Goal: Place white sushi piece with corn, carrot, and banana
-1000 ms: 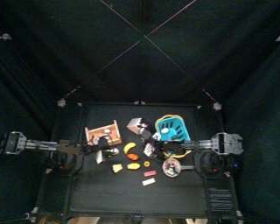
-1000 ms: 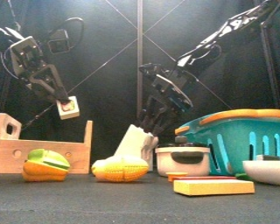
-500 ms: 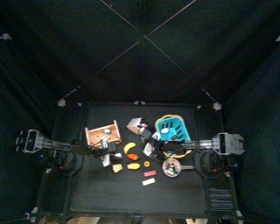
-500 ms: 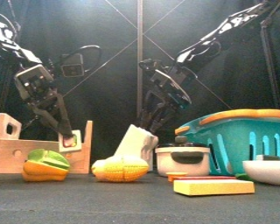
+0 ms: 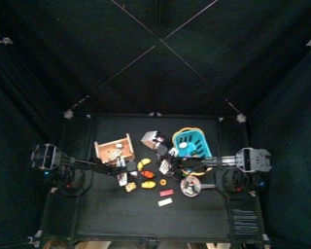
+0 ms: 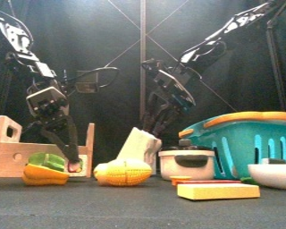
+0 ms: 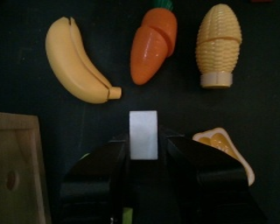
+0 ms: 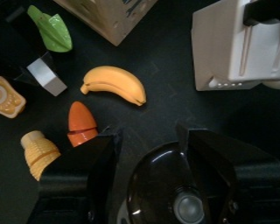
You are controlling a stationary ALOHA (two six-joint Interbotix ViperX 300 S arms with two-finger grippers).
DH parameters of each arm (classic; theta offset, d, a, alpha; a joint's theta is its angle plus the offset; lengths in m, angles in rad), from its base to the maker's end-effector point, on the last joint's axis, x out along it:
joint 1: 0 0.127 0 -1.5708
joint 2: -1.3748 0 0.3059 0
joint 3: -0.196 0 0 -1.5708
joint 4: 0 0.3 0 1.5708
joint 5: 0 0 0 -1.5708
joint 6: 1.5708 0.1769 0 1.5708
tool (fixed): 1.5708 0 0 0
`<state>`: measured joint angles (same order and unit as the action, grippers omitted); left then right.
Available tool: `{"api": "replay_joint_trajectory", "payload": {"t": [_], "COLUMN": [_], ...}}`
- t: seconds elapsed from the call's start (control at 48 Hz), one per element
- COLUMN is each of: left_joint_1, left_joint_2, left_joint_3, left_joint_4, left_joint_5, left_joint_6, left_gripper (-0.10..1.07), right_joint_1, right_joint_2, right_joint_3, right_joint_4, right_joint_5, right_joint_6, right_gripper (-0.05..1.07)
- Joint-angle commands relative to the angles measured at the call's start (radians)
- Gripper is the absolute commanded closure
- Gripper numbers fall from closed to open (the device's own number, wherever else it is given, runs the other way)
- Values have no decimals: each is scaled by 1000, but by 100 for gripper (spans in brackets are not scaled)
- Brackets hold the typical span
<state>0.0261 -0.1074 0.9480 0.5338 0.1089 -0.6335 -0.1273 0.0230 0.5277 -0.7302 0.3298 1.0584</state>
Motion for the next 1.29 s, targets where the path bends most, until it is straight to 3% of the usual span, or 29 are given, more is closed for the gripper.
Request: {"api": "replay_joint_trajectory", "payload": {"t": [0.0,0.542,0.938,1.021,1.271], "left_joint_1": [-2,-2,11,34,186], "left_joint_2": [-2,-44,-267,-311,-416], "left_joint_3": [-20,-31,-21,3,84], "left_joint_4": [2,3,35,38,38], "left_joint_5": [3,8,126,147,137], "left_joint_6": [-2,-2,-5,-6,-9], "left_gripper": [21,16,16,16,16], "right_joint_1": [-2,0,2,2,2], "right_joint_2": [-26,-17,-17,-15,-9], "right_joint_3": [-8,-5,-5,-5,-5], "right_joint_4": [2,3,0,0,0], "right_joint_5": [-2,-2,-2,-2,-2], "right_joint_6": [2,2,2,2,2], "right_gripper": [16,16,16,16,16]}}
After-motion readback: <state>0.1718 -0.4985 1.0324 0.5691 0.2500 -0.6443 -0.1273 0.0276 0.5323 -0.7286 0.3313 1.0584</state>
